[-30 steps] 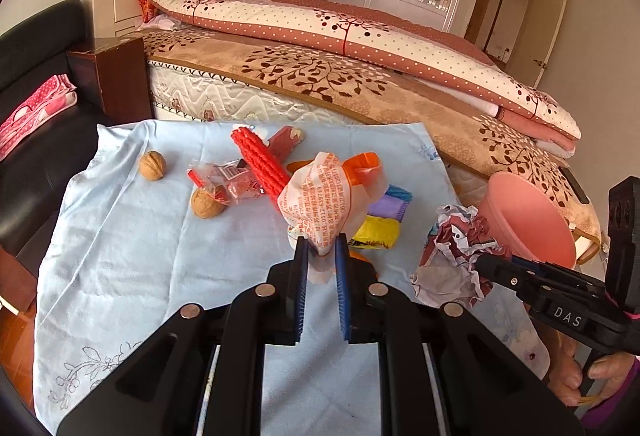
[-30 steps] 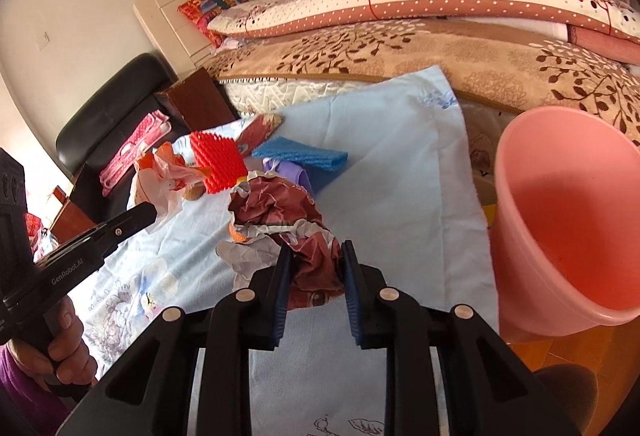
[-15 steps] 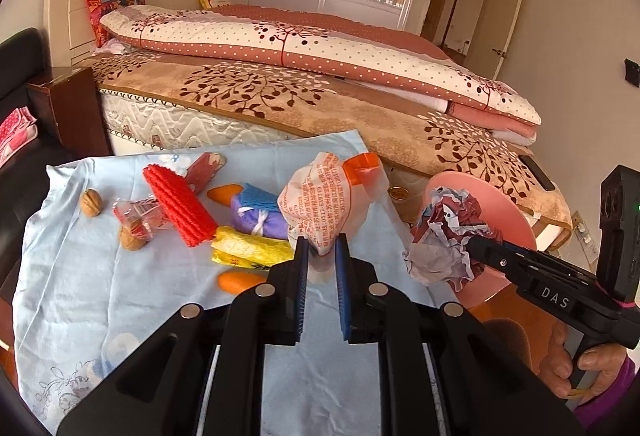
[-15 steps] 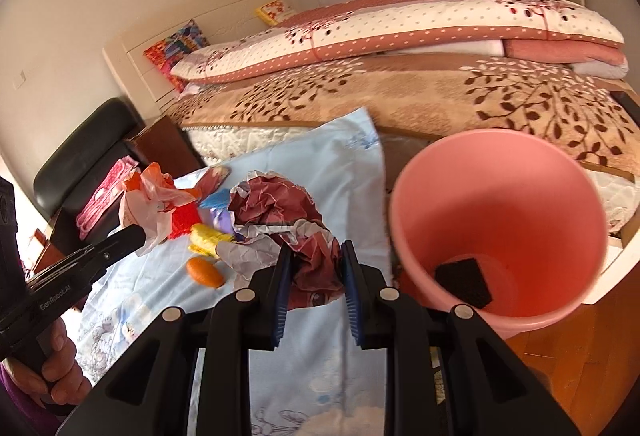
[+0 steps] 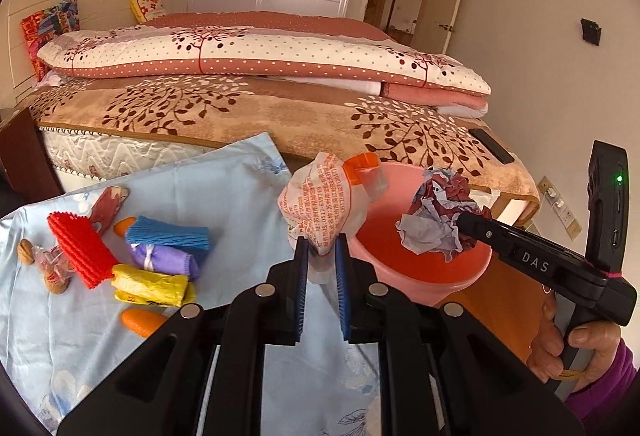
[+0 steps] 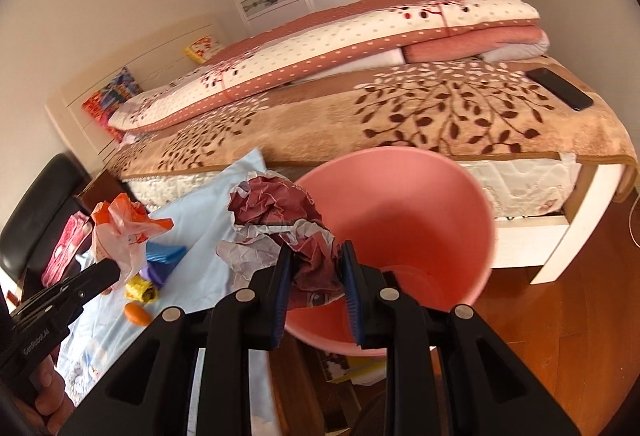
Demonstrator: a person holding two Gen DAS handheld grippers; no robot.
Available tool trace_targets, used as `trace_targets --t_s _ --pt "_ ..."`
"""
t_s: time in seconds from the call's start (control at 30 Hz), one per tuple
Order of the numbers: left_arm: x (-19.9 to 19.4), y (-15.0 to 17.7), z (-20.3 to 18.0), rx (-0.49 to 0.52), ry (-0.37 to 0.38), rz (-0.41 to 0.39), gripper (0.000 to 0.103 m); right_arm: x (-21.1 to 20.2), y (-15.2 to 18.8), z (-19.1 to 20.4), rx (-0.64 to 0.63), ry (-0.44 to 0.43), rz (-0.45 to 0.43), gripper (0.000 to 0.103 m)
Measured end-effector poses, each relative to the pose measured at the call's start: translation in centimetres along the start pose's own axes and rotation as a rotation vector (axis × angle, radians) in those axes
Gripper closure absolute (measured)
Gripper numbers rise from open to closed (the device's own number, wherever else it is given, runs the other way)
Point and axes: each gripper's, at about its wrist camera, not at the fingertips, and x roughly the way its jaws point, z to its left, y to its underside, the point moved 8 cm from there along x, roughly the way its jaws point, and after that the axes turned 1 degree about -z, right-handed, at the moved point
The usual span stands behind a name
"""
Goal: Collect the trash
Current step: 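Carry the bag and paper over the pink bucket and open both tools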
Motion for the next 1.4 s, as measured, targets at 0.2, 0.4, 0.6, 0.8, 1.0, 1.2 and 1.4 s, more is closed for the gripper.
trace_targets --t_s 0.2,0.4,0.6,0.8,1.0,1.2,1.4 --pt "2.4 0.1 -3.0 0.046 0.047 0.030 0.090 0.2 -0.3 -2.9 0.033 0.045 0.000 0.079" --pt "4.5 0.4 -5.4 0.076 0.078 0.064 0.090 0.5 0.0 -4.0 0.025 0.087 0.006 0.079" --pt "6.6 0.6 -7.2 0.103 0.100 0.096 0.090 0.9 -0.1 -5.1 0.014 0.134 0.001 0.079" --pt "8.3 0.9 -8.3 0.114 0.111 0.121 0.090 1.0 -0.3 -6.1 0.027 0.160 0.001 0.079" --pt "9.5 1.1 -9.0 0.120 0.114 0.141 0.090 1.0 -0.4 -6.8 0.035 0.177 0.000 0.079" --pt "9.9 1.2 -8.9 0.113 0.103 0.157 0.064 1.1 -0.4 -7.0 0.037 0.179 -0.002 0.079" --pt "9.4 1.0 -8.5 0.104 0.098 0.144 0.060 1.3 -0.3 -7.1 0.042 0.177 0.003 0.078"
